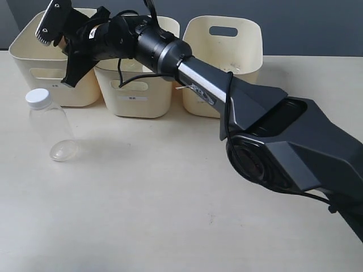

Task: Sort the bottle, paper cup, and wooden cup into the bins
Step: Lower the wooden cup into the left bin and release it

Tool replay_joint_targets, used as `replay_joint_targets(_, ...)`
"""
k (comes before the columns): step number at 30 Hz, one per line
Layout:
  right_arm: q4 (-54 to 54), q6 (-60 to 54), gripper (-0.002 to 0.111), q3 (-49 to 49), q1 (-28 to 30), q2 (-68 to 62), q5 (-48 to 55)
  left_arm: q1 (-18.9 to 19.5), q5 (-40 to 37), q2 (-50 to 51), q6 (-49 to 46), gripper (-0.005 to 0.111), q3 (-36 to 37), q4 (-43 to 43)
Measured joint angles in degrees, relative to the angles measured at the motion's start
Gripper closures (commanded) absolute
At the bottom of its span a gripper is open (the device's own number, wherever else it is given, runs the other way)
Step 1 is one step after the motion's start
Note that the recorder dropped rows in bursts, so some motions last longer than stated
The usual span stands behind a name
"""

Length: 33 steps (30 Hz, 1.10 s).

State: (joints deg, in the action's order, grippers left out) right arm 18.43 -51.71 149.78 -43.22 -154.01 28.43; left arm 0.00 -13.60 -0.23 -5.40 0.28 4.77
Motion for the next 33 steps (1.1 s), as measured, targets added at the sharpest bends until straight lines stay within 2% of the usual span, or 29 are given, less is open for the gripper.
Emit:
replay_joint_targets(1,0.1,0.0,0.094,0.0,0.0,0.0,0.0,0.0,0.0,0.0,0.0,0.107,0.0,0.0)
replay_joint_targets(3,0.1,0.0,0.086,0.0,0.0,0.0,0.0,0.0,0.0,0.0,0.0,0.107,0.0,0.0)
replay_joint_targets(25,2.6,0.0,0.086,0.0,0.1,2.5,-0.2,0.0,0.0,0.0,0.0,0.107,0.0,0.0)
replay_joint_targets(33,5.2,0.0,0.086,0.0,-0.2,11.2,10.2,0.0,0.0,0.0,0.0,0.107,0.0,0.0)
